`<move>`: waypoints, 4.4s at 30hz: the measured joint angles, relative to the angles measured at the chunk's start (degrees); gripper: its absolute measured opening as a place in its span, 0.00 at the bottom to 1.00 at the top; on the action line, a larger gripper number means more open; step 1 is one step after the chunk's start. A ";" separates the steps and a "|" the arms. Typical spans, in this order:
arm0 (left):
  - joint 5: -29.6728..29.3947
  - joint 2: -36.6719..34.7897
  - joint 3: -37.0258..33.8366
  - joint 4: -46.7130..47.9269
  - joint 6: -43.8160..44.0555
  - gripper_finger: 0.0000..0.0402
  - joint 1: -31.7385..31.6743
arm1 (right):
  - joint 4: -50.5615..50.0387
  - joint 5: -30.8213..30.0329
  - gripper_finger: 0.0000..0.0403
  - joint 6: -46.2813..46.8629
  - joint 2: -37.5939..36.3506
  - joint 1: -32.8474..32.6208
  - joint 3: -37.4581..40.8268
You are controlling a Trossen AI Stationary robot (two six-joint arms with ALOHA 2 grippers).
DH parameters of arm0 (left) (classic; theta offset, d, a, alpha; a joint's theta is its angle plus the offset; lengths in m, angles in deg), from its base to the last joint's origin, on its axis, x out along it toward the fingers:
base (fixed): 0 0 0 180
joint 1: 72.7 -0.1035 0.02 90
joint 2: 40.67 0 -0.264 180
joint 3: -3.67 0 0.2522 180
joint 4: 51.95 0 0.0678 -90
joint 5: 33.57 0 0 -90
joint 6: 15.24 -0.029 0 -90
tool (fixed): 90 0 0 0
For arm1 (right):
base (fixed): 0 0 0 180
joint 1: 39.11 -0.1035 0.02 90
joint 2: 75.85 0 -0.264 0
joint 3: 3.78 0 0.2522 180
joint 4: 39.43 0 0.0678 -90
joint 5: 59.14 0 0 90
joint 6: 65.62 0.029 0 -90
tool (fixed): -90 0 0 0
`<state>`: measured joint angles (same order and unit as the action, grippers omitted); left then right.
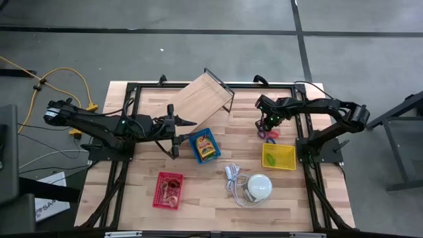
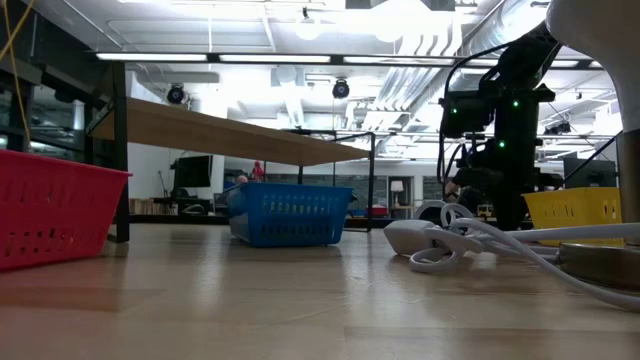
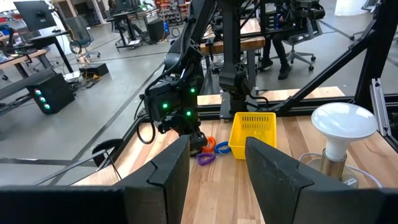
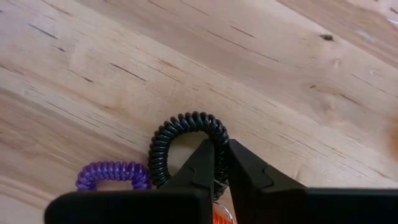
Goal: Pick & Place Office Desk Supplies
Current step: Put the black spring keychain into the yellow bin, then put the yellow spring keychain into the yellow bin
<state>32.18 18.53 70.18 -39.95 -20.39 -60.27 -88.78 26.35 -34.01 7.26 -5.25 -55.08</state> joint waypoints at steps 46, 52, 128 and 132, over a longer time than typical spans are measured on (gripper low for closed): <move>0.02 0.00 0.00 0.02 0.00 0.37 0.02 | -8.81 3.80 0.04 -2.95 -30.03 -4.57 0.00; 0.00 0.00 0.00 0.01 0.00 0.37 0.00 | -9.11 9.21 0.04 -4.06 -30.93 -8.53 0.00; 0.02 0.00 0.00 0.00 0.00 0.37 0.02 | -22.69 4.66 0.22 24.47 -20.92 -44.75 0.00; -0.01 0.00 0.00 0.01 0.00 0.37 0.00 | -22.67 4.68 0.25 25.72 -20.92 -44.74 0.00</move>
<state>32.18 18.53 70.18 -39.94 -20.39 -60.27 -111.45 31.02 -8.28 -13.66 -49.99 -55.08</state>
